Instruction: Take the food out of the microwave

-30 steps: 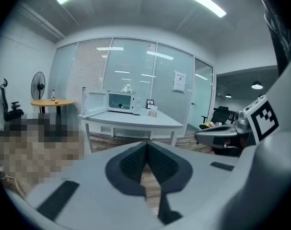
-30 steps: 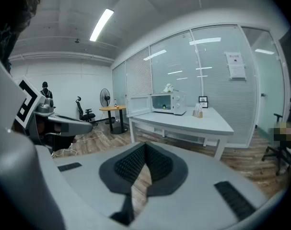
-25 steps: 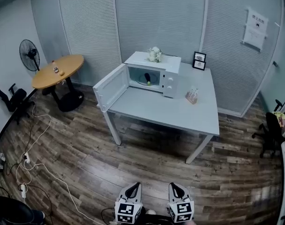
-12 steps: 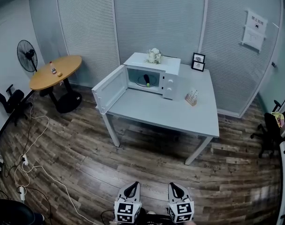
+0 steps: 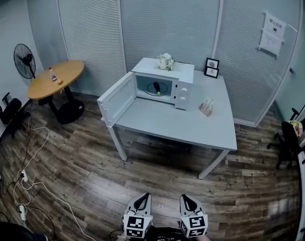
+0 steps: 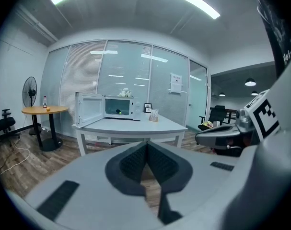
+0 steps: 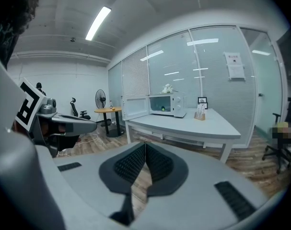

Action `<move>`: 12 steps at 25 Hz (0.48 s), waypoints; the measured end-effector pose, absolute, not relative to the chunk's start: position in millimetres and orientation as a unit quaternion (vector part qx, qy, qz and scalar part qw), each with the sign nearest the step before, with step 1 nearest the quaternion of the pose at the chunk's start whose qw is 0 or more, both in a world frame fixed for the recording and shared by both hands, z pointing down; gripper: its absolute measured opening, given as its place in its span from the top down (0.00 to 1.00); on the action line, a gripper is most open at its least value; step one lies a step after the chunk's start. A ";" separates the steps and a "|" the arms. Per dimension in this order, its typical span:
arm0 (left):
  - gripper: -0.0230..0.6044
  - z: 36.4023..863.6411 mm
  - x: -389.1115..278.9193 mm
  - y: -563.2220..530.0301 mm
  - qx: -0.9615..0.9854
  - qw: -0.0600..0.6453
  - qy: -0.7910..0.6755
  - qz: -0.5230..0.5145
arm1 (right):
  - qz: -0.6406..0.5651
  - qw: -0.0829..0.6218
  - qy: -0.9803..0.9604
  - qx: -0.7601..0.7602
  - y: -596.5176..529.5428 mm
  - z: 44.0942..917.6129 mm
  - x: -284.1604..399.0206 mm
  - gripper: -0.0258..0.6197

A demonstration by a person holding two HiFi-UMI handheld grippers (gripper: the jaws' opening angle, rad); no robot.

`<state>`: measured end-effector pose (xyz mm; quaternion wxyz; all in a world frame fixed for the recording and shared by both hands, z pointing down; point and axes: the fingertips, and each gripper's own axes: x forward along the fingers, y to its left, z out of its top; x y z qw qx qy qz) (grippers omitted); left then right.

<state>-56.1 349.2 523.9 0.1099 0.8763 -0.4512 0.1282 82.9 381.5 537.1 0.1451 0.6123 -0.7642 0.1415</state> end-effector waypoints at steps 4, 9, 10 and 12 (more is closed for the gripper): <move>0.95 526.8 -66.9 330.8 0.879 0.109 -0.446 0.129 | 0.140 0.142 -0.761 0.617 361.3 538.2 72.6 0.95; 0.95 528.0 -79.1 309.8 0.883 0.102 -0.437 0.134 | 0.142 0.133 -0.756 0.625 342.6 540.0 60.9 0.95; 0.95 527.1 -80.2 305.8 0.884 0.101 -0.436 0.133 | 0.143 0.132 -0.756 0.625 339.7 540.8 59.5 0.95; 0.95 525.6 -81.4 301.5 0.885 0.099 -0.434 0.134 | 0.146 0.132 -0.754 0.627 337.0 542.3 58.3 0.95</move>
